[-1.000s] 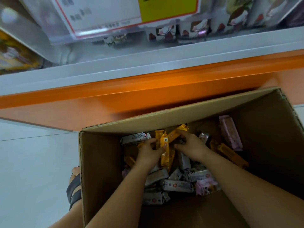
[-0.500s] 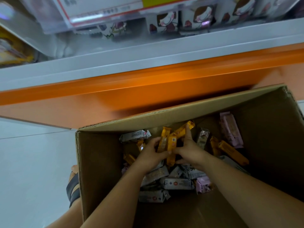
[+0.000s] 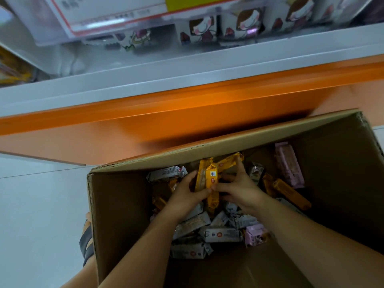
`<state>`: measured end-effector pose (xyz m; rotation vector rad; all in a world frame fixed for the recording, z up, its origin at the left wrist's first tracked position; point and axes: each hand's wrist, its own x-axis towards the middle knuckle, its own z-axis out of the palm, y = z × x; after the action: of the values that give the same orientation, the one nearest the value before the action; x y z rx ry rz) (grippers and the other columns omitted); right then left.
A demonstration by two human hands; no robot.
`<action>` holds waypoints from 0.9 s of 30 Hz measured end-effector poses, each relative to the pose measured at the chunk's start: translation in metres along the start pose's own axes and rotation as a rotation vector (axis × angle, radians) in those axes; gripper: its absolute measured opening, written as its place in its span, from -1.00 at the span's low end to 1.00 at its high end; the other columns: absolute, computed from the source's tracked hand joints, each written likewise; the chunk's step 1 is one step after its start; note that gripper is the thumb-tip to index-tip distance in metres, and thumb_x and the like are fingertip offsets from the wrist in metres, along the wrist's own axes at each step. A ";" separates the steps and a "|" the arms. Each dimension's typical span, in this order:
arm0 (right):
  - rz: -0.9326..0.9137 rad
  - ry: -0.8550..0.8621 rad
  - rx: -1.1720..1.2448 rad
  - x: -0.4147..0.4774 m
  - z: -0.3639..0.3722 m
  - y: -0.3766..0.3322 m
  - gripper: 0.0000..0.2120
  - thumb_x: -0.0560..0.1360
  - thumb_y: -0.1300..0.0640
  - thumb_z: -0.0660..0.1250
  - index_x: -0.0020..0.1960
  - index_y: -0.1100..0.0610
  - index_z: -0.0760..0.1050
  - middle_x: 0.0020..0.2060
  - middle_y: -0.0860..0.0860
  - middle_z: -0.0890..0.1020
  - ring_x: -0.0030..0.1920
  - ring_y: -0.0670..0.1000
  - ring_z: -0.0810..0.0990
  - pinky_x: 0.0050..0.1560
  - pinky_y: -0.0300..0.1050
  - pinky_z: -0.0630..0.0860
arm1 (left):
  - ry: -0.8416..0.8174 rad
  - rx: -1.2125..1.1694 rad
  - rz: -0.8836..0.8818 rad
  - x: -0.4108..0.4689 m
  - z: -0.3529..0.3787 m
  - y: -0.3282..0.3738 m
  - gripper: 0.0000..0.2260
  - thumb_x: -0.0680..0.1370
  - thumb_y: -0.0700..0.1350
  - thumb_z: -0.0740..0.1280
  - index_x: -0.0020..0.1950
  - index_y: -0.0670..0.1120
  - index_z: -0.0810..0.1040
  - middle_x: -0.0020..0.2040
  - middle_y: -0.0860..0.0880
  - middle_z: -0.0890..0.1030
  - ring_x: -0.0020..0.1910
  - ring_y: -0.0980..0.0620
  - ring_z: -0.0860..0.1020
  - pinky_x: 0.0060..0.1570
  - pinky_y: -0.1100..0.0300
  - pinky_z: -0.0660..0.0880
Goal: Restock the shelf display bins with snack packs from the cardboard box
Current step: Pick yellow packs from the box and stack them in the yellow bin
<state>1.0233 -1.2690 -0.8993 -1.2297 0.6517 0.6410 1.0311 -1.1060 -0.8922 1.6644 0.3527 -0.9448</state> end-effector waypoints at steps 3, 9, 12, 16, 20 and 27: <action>-0.027 -0.039 -0.013 -0.002 -0.002 -0.005 -0.17 0.36 0.42 0.45 0.37 -0.21 0.19 0.14 0.11 0.59 0.16 0.10 0.58 0.06 0.14 0.59 | -0.015 -0.036 0.000 -0.003 0.000 -0.002 -0.45 0.50 -0.12 0.42 0.41 0.10 0.28 0.17 0.20 0.46 0.01 0.37 0.42 -0.21 0.54 0.43; -0.080 0.012 -0.048 -0.001 -0.005 -0.004 -0.11 0.30 0.26 0.54 0.49 -0.03 0.17 0.20 0.07 0.53 0.23 0.09 0.52 0.22 0.16 0.50 | -0.036 -0.065 0.016 -0.007 0.003 0.000 -0.43 0.47 -0.10 0.44 0.42 0.07 0.29 0.24 0.12 0.50 0.12 0.25 0.51 -0.14 0.45 0.49; -0.125 -0.010 -0.104 -0.005 -0.005 -0.006 -0.25 0.33 0.28 0.52 0.42 0.01 0.29 0.22 0.04 0.52 0.22 0.03 0.53 0.18 0.04 0.55 | -0.064 -0.044 0.027 -0.007 0.003 0.003 -0.43 0.46 -0.14 0.45 0.41 0.04 0.31 0.18 0.13 0.55 0.09 0.24 0.56 -0.08 0.39 0.51; -0.232 -0.024 -0.347 -0.009 -0.004 -0.011 -0.30 0.35 0.24 0.53 0.40 0.03 0.30 0.16 -0.13 0.49 0.19 -0.14 0.49 0.13 -0.20 0.54 | -0.043 0.029 0.060 -0.008 0.002 0.007 -0.46 0.44 -0.13 0.48 0.37 0.03 0.37 0.15 0.10 0.59 0.07 0.20 0.59 -0.01 0.31 0.54; -0.283 0.056 -0.639 -0.005 -0.009 -0.019 -0.24 0.32 0.14 0.55 0.42 0.01 0.28 0.28 -0.02 0.34 0.28 -0.05 0.38 0.30 -0.13 0.40 | 0.008 0.128 0.107 -0.008 0.003 0.004 -0.53 0.48 -0.16 0.45 0.34 0.06 0.41 0.19 0.12 0.57 0.13 0.18 0.55 0.04 0.36 0.49; -0.154 0.107 -0.920 0.006 -0.014 -0.028 -0.16 0.33 0.08 0.55 0.47 0.00 0.17 0.44 0.09 0.06 0.41 0.12 0.24 0.34 -0.15 0.26 | 0.161 0.268 0.097 -0.007 0.001 0.002 -0.49 0.56 -0.24 0.32 0.46 0.10 0.30 0.18 0.10 0.47 -0.03 0.27 0.48 -0.14 0.51 0.44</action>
<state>1.0464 -1.2876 -0.8891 -2.1540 0.3291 0.7769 1.0277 -1.1061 -0.8852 1.9913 0.2583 -0.8149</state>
